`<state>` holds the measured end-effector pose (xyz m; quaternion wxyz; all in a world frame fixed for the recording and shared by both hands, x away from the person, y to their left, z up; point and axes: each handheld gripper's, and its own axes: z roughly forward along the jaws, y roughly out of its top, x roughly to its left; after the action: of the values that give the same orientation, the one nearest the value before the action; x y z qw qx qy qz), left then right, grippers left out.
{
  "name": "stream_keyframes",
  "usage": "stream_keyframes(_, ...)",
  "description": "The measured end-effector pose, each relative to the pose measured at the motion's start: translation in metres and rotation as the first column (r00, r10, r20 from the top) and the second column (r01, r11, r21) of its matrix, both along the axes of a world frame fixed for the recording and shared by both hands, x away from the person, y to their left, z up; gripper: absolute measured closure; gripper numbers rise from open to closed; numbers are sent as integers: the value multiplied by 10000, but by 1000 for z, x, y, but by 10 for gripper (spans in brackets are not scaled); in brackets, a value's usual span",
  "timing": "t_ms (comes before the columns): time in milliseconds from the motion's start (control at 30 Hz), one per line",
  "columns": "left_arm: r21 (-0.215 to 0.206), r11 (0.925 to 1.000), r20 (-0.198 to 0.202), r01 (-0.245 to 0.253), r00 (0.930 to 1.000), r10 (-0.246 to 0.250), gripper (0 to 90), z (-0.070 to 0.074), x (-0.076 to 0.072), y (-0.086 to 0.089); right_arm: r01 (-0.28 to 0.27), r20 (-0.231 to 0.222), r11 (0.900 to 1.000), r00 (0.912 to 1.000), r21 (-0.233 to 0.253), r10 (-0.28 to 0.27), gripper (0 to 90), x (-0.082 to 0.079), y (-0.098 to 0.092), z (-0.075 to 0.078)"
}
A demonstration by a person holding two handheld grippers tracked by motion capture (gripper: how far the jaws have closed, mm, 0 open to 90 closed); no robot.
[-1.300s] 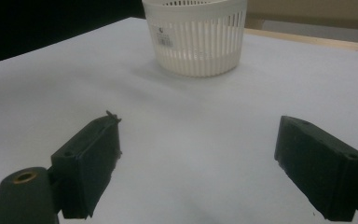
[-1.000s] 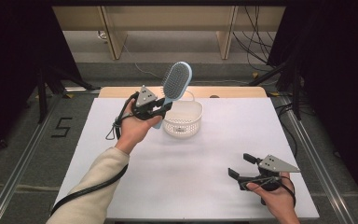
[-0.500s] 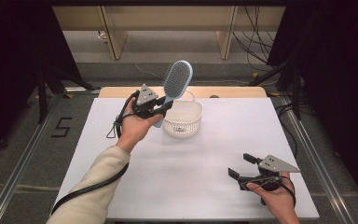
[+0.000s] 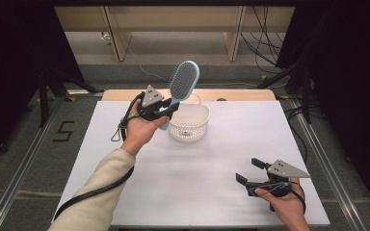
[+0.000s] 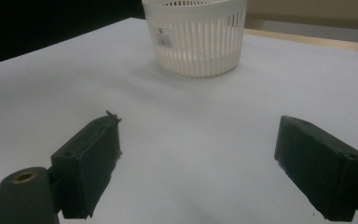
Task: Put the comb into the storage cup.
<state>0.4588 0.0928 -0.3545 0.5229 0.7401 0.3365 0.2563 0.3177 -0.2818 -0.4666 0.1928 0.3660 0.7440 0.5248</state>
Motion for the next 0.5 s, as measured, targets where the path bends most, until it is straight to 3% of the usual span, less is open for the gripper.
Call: stream_keyframes(500, -30, 10000, 15, 23, 10000, -23, 698, 1, 3, -3, -9, 8, 10000, 10000, 0, 9, 151, 0, 0, 0)
